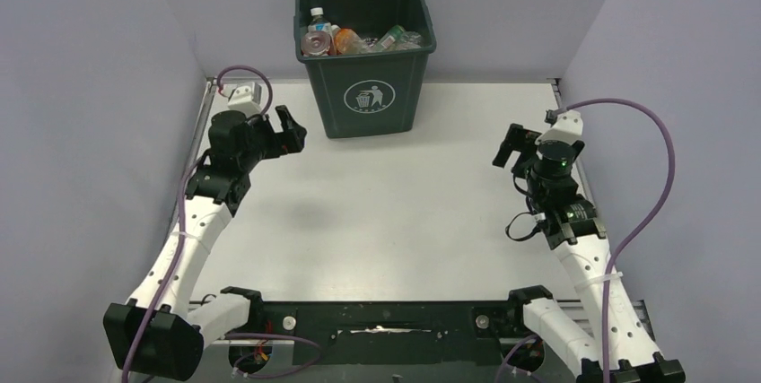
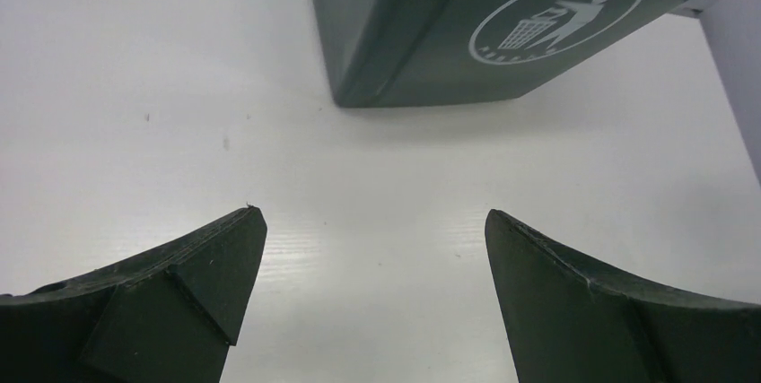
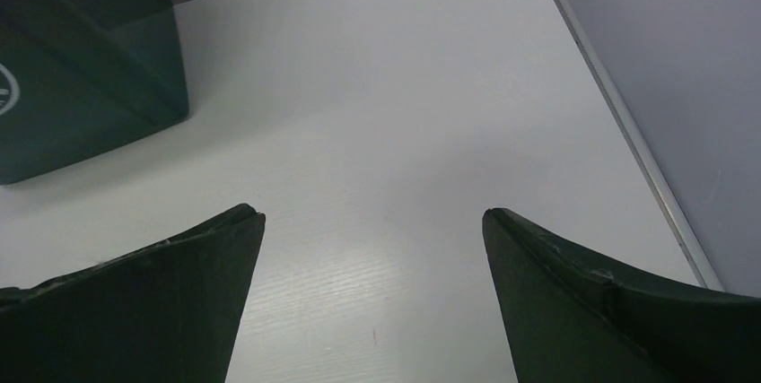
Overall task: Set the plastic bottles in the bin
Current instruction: Reset both arms
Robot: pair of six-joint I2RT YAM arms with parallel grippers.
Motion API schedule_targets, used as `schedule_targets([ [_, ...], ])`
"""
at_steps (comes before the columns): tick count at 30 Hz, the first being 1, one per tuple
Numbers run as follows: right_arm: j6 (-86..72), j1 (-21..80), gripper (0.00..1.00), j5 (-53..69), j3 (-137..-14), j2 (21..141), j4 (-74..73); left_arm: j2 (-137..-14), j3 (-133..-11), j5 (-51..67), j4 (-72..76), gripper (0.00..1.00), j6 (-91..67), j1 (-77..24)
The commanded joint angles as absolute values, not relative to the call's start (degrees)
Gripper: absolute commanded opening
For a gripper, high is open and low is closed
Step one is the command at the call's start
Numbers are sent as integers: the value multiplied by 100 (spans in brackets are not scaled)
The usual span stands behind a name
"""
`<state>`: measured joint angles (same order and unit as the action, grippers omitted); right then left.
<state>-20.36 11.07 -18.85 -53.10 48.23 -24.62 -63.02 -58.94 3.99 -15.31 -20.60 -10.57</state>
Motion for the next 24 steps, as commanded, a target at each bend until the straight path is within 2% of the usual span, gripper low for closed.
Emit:
schedule_targets([
  [1,-1831,950,98,-2239,-4630,4613,-1450,-6086,-5356,-76,-711,95,-2290,-1064],
  [9,-1690,826,98,-2881,-3156,4706,-77,-6481,-4331,-305,318,95,-2432,-1063],
  [16,-1667,736,98,-3301,-2085,5361,1817,-6324,-3037,-1597,1846,95,-2068,-1094],
  [19,-1455,660,98,-3188,-1892,5779,2666,-6490,-2773,-1965,2308,95,-1816,-1083],
  [24,-1105,418,98,-3168,-2171,6988,3485,-7473,-2726,-2067,2942,95,-1519,-991],
])
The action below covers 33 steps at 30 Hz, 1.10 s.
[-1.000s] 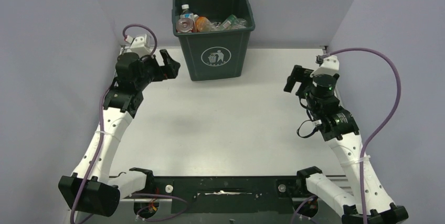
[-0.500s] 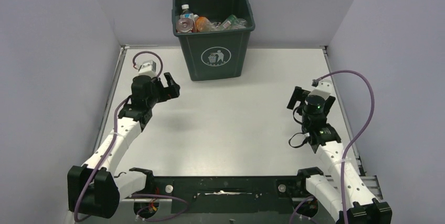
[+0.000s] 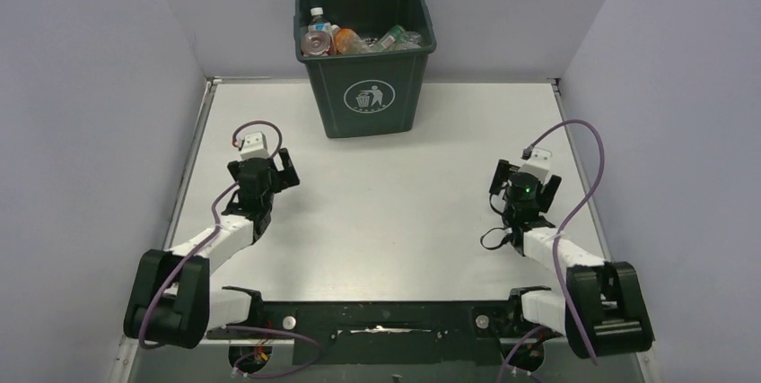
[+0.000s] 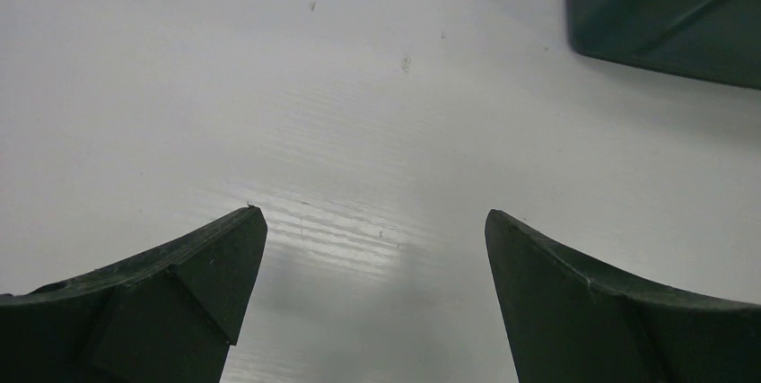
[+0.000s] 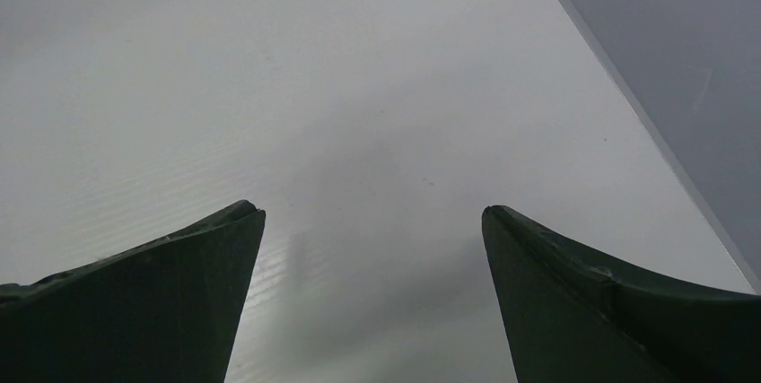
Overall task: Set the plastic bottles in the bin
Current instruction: Reset both arms
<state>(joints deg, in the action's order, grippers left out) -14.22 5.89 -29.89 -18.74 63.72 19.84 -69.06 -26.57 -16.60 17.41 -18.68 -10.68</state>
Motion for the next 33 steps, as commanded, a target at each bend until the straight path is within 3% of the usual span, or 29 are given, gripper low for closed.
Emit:
schedule_targets([
  [1,-1083,361,98,-3146,-2227,7152,3590,-7649,-2825,-2022,2891,95,-1472,-954],
  [18,-634,-317,98,-2826,-2126,8734,5414,-8308,-2874,-1139,3947,95,-1098,-259],
  [23,-660,-341,98,-2759,-1905,8618,5655,-8039,-2471,-1195,4125,95,-1011,-304],
  [26,-563,-326,98,-2593,-1741,8577,5956,-8144,-1732,-1170,5201,95,-781,-384],
  [33,-375,-344,98,-2055,-1137,8610,7156,-8064,-1666,-981,5214,95,-668,-492],
])
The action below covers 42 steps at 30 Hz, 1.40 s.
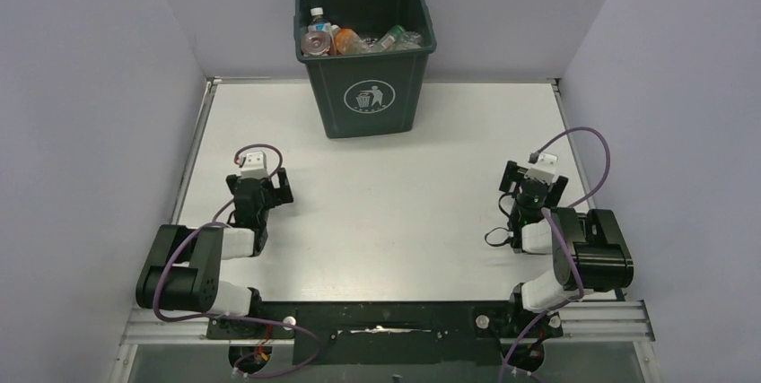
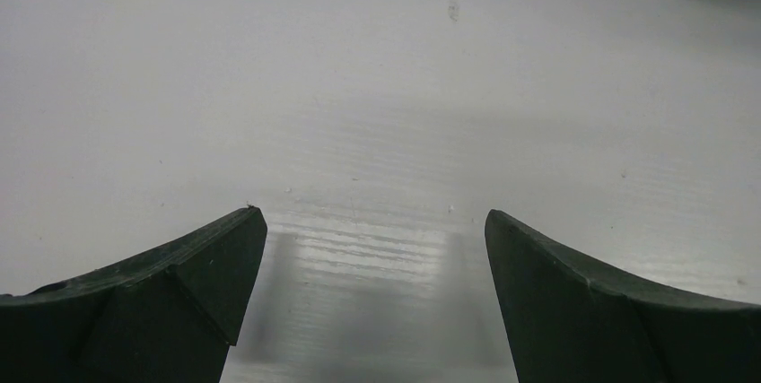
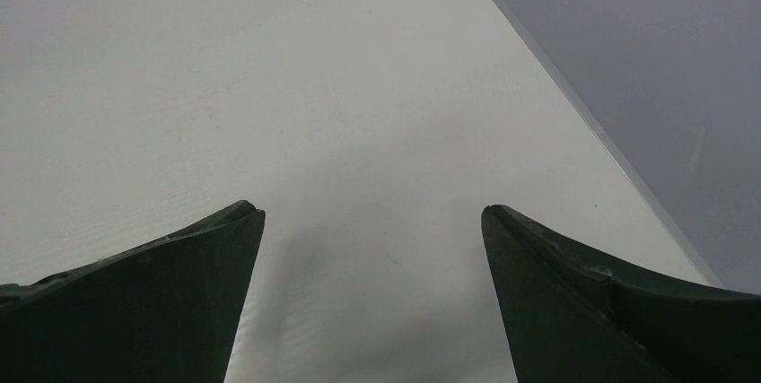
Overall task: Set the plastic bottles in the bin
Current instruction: Reset both arms
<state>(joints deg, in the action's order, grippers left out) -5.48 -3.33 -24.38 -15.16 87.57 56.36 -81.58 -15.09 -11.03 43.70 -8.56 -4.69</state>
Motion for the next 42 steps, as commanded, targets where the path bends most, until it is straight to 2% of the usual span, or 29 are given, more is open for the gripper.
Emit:
schedule_targets([
  [1,-134,-312,98,-1933,-828,8844,7980,-8128,-1756,-917,5089,95,-669,-492],
  [6,-152,-224,98,-2066,-1006,8815,7580,-8404,-2092,-853,4714,95,-645,-501],
  [14,-167,-255,98,-2021,-1044,8809,7472,-8125,-1622,-471,5418,95,-704,-308],
  [20,-159,-257,98,-2015,-1042,8815,7478,-7737,-1206,-908,5762,95,-919,-247],
  [26,-179,-276,98,-1989,-1068,8807,7419,-7252,-956,-1157,5914,95,-481,-216],
  [28,-199,-293,98,-1956,-1099,8809,7362,-7150,-751,-1031,6438,95,-429,-163],
  [32,-271,-403,98,-1813,-1196,8800,7141,-8138,-900,-501,7061,95,-140,-80],
  [36,-305,-456,98,-1732,-1230,8790,7058,-8286,-984,-125,6834,95,7,-88],
  [38,-305,-457,98,-1722,-1238,8790,7054,-8701,-829,-393,7553,95,-254,16],
  [40,-316,-461,98,-1722,-1239,8791,7051,-9202,-931,56,7973,95,-410,352],
  [42,-316,-465,98,-1714,-1239,8792,7042,-9089,-1272,139,7073,95,-509,528],
])
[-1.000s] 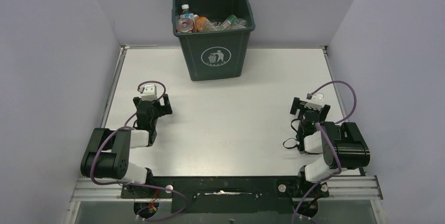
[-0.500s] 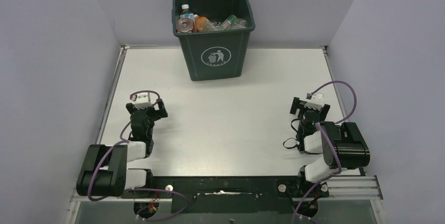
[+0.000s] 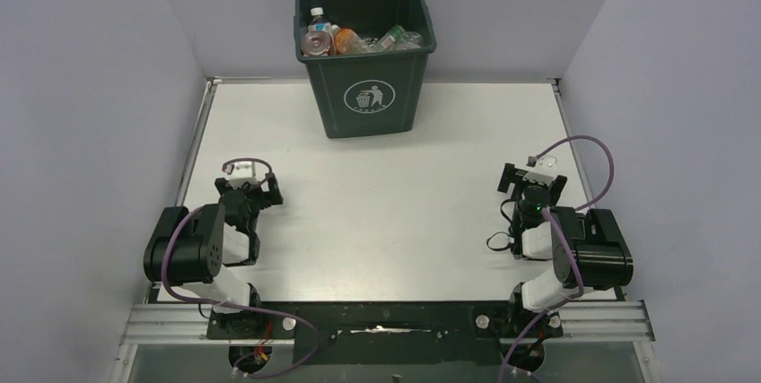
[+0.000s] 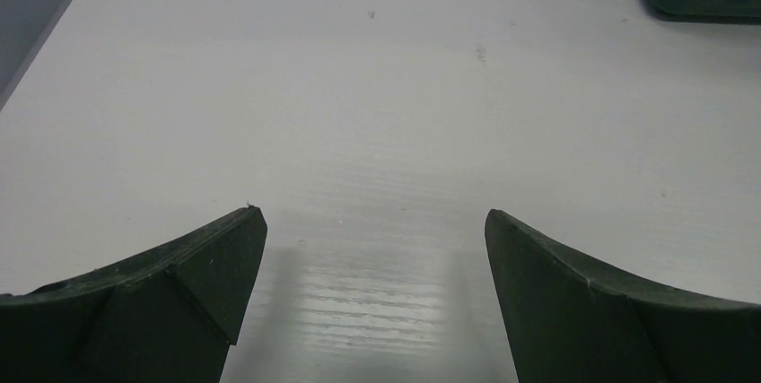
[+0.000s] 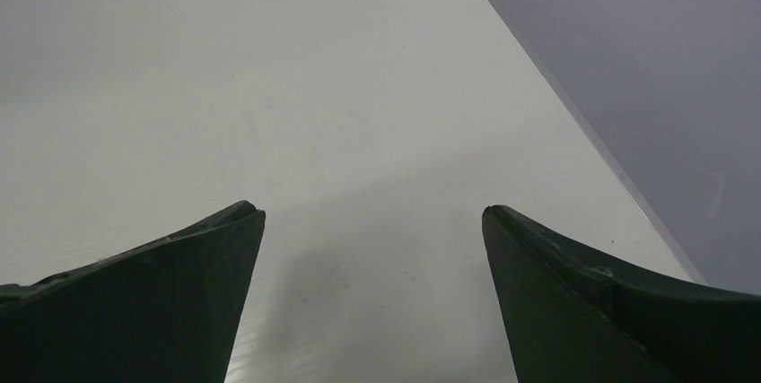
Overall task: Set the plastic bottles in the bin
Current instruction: Reset both arms
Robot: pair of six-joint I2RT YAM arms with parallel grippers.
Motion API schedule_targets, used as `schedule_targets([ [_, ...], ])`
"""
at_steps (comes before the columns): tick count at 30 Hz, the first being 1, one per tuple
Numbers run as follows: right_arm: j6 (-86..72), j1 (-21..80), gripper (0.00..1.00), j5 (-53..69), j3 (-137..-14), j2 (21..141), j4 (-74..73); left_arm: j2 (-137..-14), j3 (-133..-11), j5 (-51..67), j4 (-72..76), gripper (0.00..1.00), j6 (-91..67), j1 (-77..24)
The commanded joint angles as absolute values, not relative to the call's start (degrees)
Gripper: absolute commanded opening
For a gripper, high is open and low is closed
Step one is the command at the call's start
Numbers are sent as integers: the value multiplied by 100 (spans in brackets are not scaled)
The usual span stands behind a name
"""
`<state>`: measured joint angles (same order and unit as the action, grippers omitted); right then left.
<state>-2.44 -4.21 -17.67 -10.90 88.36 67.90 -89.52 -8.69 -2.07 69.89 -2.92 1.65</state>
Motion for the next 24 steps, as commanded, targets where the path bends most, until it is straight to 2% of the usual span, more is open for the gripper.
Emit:
schedule_targets([
  [1,-312,-466,98,-1706,-1239,8789,7041,-9139,-1259,114,7161,95,-489,509],
  [24,-349,-533,98,-1573,-1294,8791,6929,-9149,-1204,-130,7330,95,-567,483],
])
